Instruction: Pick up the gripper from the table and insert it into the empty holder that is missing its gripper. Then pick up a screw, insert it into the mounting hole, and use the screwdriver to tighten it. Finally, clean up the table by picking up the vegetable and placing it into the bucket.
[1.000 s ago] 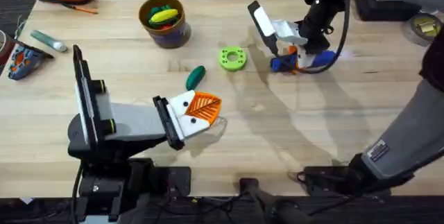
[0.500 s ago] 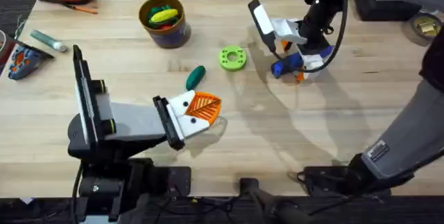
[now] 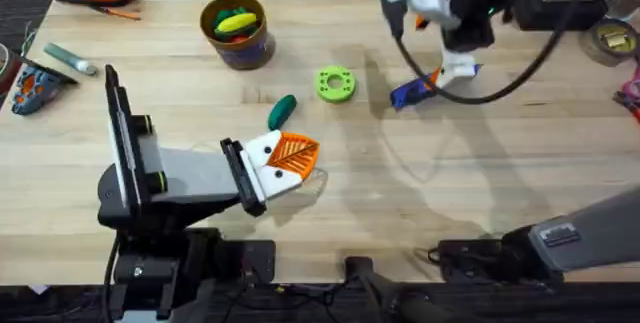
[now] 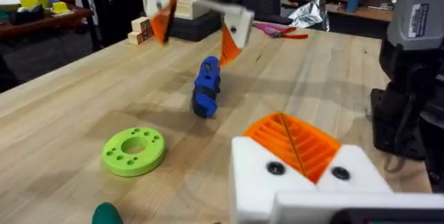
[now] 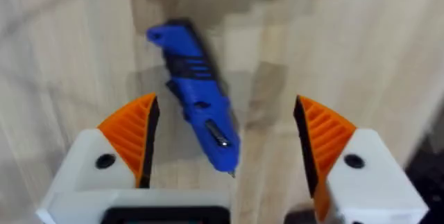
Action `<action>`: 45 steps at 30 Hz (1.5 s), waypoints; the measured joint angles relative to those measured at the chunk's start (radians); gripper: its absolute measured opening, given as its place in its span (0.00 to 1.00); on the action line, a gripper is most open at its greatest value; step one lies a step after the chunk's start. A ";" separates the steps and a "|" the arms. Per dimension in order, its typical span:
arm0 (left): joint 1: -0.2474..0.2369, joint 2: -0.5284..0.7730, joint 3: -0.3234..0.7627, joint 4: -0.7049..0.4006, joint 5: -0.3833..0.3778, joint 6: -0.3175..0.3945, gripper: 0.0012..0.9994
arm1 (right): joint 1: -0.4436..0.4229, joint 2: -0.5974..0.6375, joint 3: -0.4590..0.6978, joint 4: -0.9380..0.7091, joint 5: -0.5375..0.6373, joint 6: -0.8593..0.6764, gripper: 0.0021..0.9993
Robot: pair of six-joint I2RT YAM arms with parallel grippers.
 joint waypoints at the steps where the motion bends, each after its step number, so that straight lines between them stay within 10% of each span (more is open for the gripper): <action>1: 0.000 0.000 0.000 0.000 0.000 0.000 0.01 | 0.001 -0.017 0.010 0.000 -0.006 0.023 0.99; 25: 0.000 0.000 0.000 0.000 0.000 0.000 0.01 | 0.000 -0.392 0.215 -0.143 -0.245 0.920 0.99; 37: 0.000 0.000 0.000 0.000 -0.003 0.002 0.02 | -0.103 -0.871 -0.278 0.035 -0.174 1.077 0.99; 43: 0.000 0.000 0.000 0.001 -0.003 0.003 0.90 | -0.106 -0.935 -0.407 0.090 -0.174 1.175 0.99; 45: 0.000 0.000 0.000 0.000 -0.003 0.001 0.98 | -0.106 -0.937 -0.409 0.091 -0.174 1.193 1.00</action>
